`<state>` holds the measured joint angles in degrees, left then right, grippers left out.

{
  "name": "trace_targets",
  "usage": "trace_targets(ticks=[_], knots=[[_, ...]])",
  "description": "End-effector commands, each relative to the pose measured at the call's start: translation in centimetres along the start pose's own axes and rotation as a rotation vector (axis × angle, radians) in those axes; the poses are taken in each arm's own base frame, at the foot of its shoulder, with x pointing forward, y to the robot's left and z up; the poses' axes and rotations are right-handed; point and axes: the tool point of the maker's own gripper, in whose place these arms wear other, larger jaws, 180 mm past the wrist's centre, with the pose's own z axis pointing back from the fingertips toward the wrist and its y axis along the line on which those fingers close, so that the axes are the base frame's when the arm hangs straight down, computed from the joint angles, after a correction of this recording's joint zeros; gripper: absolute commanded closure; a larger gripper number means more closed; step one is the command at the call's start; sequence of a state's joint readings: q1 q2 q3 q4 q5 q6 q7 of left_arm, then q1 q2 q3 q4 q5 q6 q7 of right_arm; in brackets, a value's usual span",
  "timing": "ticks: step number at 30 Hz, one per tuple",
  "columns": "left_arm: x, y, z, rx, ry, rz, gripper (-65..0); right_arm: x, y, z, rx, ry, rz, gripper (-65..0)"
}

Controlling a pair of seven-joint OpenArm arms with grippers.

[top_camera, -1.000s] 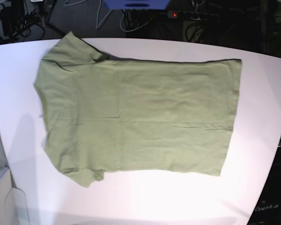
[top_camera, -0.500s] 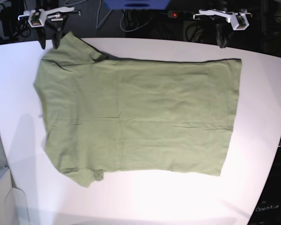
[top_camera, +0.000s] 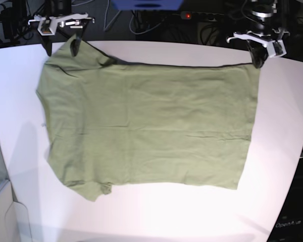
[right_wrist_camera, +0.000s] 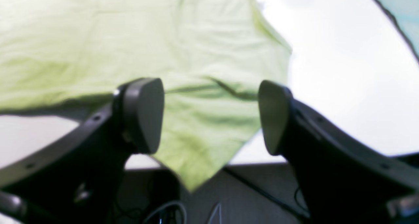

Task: Fold the T-shirt properly
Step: 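Lower both grippers onto the shirt's shoulder edge at each sleeve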

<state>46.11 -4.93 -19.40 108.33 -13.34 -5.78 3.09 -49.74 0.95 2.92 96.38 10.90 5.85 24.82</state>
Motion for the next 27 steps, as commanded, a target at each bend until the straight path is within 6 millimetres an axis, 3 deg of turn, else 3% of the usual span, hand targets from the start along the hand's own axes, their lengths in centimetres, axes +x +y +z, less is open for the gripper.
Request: trace_targets(ticks=[1, 8, 15, 27], knots=[[1.6, -0.1, 0.1, -0.008, -0.053, -0.012, -2.0, 0.5, -0.3, 0.4, 0.000, -0.019, 0.003, -44.8], [3.3, 0.2, -0.8, 0.003, -0.090, -0.020, -2.0, -0.2, -2.0, -0.1, -0.065, -0.023, -0.160, -44.4], [3.8, 1.2, -1.6, 0.032, -0.078, -0.025, -2.0, -0.6, -1.3, 0.0, -0.078, -0.019, -0.208, -44.3], [5.4, 2.3, -1.3, 0.061, -0.116, -0.041, -2.0, -3.4, -1.3, -1.1, -0.112, 0.025, -0.283, -44.3]])
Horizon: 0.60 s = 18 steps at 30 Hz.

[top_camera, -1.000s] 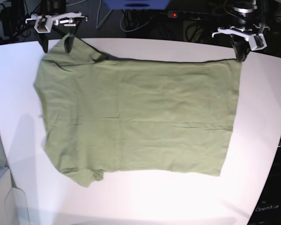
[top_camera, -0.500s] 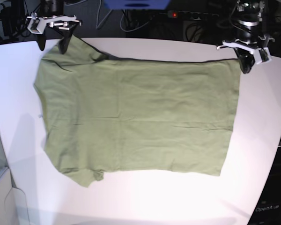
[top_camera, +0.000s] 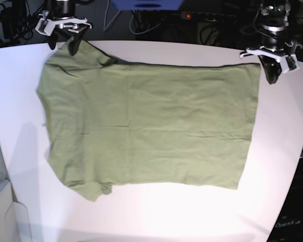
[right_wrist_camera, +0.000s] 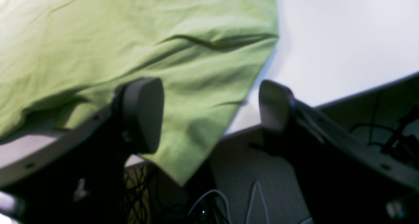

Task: Fold the T-shirt properly
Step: 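Lower both grippers onto the shirt's shoulder edge at each sleeve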

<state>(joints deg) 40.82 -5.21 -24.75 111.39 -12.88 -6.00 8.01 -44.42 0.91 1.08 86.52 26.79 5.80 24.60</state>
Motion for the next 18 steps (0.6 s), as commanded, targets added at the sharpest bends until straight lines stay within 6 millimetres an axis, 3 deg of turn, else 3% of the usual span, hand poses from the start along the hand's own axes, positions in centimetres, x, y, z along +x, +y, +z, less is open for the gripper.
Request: trace_targets(ticks=[1, 12, 14, 18], knots=[[1.2, 0.4, 0.2, 0.006, -0.040, -0.013, -2.0, 0.4, -0.1, 0.4, -0.001, -0.023, -0.004, -44.3], [1.4, 1.0, 0.2, 0.022, -0.046, -0.020, -2.0, -0.3, 0.8, 0.3, 0.021, -0.006, -0.016, -43.4], [1.6, 1.0, 0.0, 0.022, -0.052, -0.019, -2.0, -0.5, 1.2, 0.3, 0.030, -0.002, -0.019, -38.7], [1.4, 1.0, 0.0, 0.024, -0.049, -0.017, -2.0, -0.5, 1.4, 0.3, 0.034, 0.000, -0.021, -21.5]])
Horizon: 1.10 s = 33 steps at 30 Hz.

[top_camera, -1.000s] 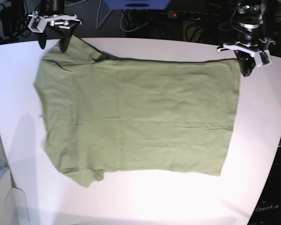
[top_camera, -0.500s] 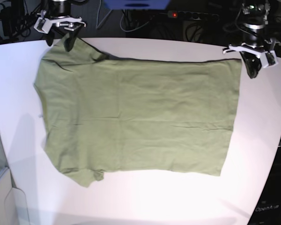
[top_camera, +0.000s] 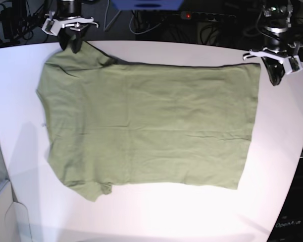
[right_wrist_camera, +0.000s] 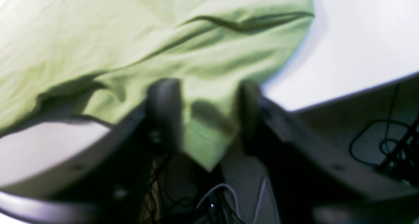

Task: Fold the T-shirt properly
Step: 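Lower both grippers onto the shirt's shoulder edge at each sleeve, then close both grippers on the shoulder edge of the green shirt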

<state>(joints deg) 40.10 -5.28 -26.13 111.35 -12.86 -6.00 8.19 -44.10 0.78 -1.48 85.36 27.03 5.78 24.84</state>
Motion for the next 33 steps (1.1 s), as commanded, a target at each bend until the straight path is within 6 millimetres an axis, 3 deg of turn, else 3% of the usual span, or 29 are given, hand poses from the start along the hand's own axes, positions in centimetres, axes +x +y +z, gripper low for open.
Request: trace_targets(ticks=[1, 6, 22, 33], knots=[[0.9, 0.3, 0.2, 0.003, -0.033, -0.012, -2.0, 0.6, 0.0, 0.3, 0.005, -0.026, 0.000, -17.1], [0.8, 0.3, 0.1, 0.002, -0.032, -0.012, -2.0, 0.6, 0.0, 0.3, 0.006, -0.024, 0.005, 0.0], [0.8, 0.0, -0.3, -0.003, -0.038, -0.004, -2.0, 2.5, -1.6, -1.5, 0.069, -0.016, 0.126, -0.6], [0.2, 0.0, -0.4, 0.000, -0.022, 0.001, -2.0, 4.8, -0.3, -1.9, 0.109, -0.041, 0.142, -0.6]])
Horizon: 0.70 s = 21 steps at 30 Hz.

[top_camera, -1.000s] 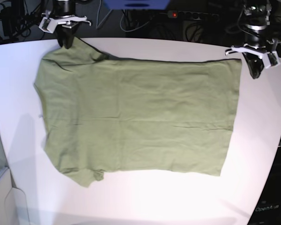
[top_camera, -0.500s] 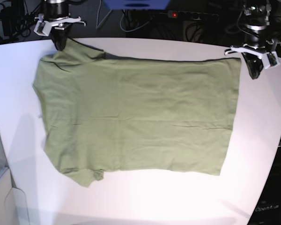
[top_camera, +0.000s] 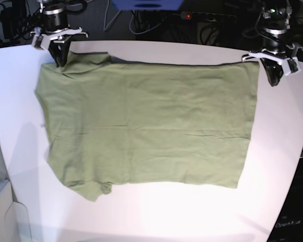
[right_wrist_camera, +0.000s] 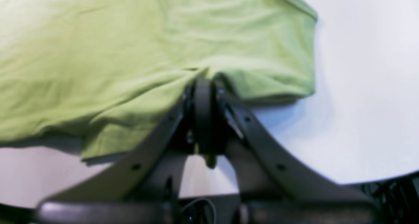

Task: Fold the T-shirt properly
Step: 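Close both grippers on the shoulder edge of the green shirt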

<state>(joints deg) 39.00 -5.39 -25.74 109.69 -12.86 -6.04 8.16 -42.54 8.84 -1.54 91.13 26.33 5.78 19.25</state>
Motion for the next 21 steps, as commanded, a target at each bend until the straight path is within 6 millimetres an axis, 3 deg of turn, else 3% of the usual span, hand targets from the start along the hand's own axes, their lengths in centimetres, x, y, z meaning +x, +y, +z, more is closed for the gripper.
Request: trace_targets(ticks=[1, 5, 12, 21], knots=[[0.5, 0.2, 0.1, 0.003, -0.024, -0.007, -2.0, 1.0, 0.1, 0.4, 0.011, -0.031, 0.011, -0.6], [-0.6, 0.8, -0.1, 0.018, 0.002, 0.000, -2.0, 1.1, 0.9, 0.4, 0.042, -0.030, 0.103, -0.6], [-0.9, 0.9, -0.4, 0.028, 0.005, 0.012, -2.0, 0.4, 2.3, 0.4, 0.071, -0.018, 0.214, -0.6], [-1.2, 0.8, -0.3, 0.039, 0.009, 0.029, -1.8, 0.7, 1.8, 0.3, 0.064, -0.023, 0.230, -0.6]])
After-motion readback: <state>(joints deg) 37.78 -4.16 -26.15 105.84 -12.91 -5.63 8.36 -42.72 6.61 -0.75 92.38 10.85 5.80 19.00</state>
